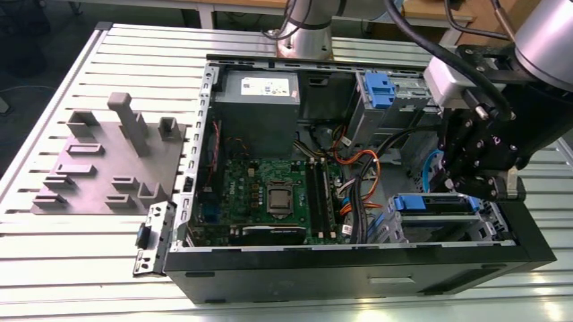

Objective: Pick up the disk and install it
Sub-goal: 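Insert the first disk wire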

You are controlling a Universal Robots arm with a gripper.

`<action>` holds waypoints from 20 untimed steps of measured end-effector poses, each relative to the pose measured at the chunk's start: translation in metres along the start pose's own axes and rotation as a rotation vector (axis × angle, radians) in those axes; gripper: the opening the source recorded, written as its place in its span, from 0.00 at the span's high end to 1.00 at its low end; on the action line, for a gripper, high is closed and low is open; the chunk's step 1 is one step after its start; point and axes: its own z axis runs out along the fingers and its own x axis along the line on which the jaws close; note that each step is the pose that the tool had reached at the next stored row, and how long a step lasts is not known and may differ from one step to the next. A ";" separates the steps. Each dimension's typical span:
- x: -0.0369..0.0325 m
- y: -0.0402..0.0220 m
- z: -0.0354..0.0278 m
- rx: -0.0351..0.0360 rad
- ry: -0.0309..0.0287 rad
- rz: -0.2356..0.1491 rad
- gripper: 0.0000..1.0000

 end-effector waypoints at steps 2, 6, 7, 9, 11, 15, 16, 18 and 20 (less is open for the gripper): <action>-0.0003 -0.0019 -0.0002 -0.0004 0.0003 0.000 0.89; -0.0018 -0.0083 -0.0001 -0.0036 0.0003 0.000 0.89; -0.0023 -0.0103 -0.0001 -0.0042 0.0004 0.000 0.89; -0.0031 -0.0144 0.0000 -0.0056 0.0005 0.000 0.89; -0.0038 -0.0182 0.0002 -0.0061 0.0005 0.000 0.89; -0.0047 -0.0230 0.0004 -0.0063 0.0004 0.000 0.89; -0.0048 -0.0231 0.0003 -0.0062 0.0004 0.000 0.89; -0.0050 -0.0231 -0.0005 -0.0062 0.0006 0.000 0.89; -0.0053 -0.0232 -0.0015 -0.0062 0.0005 0.000 0.89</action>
